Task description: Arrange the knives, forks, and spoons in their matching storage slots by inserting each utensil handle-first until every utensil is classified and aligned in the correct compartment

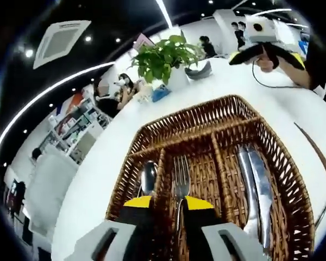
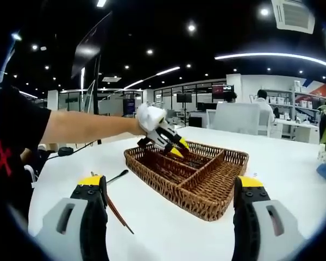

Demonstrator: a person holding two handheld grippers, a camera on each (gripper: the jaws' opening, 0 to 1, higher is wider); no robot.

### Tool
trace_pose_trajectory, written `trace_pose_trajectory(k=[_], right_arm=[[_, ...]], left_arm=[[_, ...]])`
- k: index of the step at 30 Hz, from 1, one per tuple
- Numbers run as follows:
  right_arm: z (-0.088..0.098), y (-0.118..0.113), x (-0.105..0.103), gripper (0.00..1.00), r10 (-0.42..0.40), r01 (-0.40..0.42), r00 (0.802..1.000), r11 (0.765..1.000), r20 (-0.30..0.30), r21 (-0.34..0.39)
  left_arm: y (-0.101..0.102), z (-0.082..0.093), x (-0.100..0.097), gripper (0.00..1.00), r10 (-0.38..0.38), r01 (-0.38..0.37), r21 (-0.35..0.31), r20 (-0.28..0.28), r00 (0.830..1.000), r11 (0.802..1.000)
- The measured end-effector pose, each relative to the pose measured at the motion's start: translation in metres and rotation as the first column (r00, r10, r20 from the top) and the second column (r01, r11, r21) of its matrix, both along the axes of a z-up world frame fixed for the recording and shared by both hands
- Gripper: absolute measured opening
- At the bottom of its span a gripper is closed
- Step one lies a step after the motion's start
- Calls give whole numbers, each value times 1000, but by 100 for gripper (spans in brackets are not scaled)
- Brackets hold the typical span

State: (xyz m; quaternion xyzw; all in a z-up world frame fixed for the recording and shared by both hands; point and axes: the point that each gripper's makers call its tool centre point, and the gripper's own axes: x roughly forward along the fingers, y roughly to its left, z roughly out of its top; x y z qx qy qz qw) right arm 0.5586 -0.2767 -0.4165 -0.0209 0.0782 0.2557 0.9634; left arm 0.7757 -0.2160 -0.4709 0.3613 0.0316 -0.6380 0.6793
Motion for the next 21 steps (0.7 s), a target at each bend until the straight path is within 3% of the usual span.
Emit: trace_pose_trajectory(k=[3, 5, 7, 8, 9, 11, 14, 17, 21], right_arm=[[-1, 0, 0, 99, 0, 0, 1000, 1000, -4, 1], [0, 0, 0, 99, 0, 0, 1000, 1000, -2, 1], [0, -1, 0, 99, -2, 2, 1000, 1000, -2, 2], [0, -1, 0, 99, -4, 4, 1000, 1000, -1, 3], [0, -2, 0, 99, -4, 4, 1000, 1000, 1, 3], [1, -2, 0, 99, -5, 5, 1000, 1000, 2, 4], [0, -2, 1, 99, -7, 7, 1000, 1000, 0, 0], [-1, -2, 1, 99, -6, 6, 1000, 1000, -3, 1], [-4, -1, 2, 99, -6, 6, 1000, 1000, -6, -4]], left_arm=[[2, 11, 5, 59, 68, -74, -73, -79, 995, 995], [9, 2, 5, 84, 138, -148, -36, -202, 970, 988], [8, 10, 13, 100, 169, -194, -91, -231, 958, 977], [15, 9, 10, 100, 176, -207, -80, -290, 941, 975], [17, 12, 10, 100, 184, -236, -117, -341, 922, 965], [26, 13, 10, 100, 190, -239, -122, -321, 928, 963], [35, 24, 5, 100, 195, -266, -189, -323, 926, 945], [47, 30, -4, 100, 199, -284, -214, -347, 916, 934], [69, 24, -16, 100, 223, -320, -220, -375, 900, 922]])
